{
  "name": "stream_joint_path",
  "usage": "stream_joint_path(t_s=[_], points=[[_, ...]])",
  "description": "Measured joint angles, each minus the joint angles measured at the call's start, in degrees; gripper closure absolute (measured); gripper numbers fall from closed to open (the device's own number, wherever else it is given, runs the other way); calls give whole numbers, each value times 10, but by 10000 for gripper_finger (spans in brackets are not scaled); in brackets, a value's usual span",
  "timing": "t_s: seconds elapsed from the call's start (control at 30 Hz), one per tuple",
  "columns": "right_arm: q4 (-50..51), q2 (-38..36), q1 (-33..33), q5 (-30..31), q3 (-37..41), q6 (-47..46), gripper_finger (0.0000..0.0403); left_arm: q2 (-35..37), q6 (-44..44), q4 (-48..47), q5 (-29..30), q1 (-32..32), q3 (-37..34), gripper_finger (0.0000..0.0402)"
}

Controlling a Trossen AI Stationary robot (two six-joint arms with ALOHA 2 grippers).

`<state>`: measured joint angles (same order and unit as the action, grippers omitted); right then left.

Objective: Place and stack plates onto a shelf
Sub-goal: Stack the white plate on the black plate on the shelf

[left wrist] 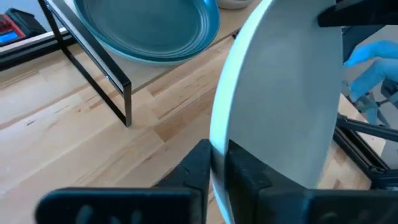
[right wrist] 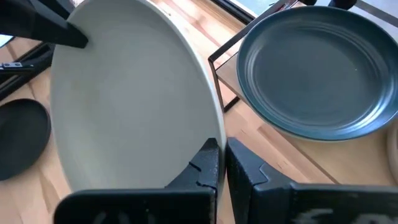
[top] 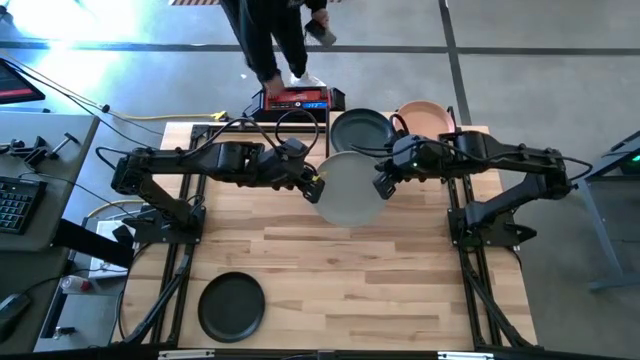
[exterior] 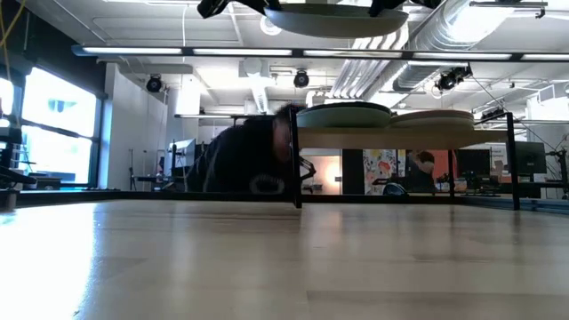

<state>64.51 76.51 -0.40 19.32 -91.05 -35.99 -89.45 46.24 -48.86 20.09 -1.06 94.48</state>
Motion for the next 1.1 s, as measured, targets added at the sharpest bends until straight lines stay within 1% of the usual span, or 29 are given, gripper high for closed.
stream_joint_path(t_s=[0.13, 0.7, 0.77, 0.87, 1.1], points=[[-3, 0, 0, 0, 0, -1, 403, -1, -8, -5, 15, 1, 0, 394], [-2, 0, 0, -4, 0, 0, 399, -1, -9, -4, 16, 0, 0, 398], [-2, 0, 0, -5, 0, 1, 389, -1, -9, -4, 16, 0, 0, 399], [-9, 0, 0, -7, 0, 0, 362, -1, -11, 0, 16, 1, 0, 400], [-29, 0, -4, 33, 0, 12, 290, -1, -18, -5, 11, 19, 0, 401]])
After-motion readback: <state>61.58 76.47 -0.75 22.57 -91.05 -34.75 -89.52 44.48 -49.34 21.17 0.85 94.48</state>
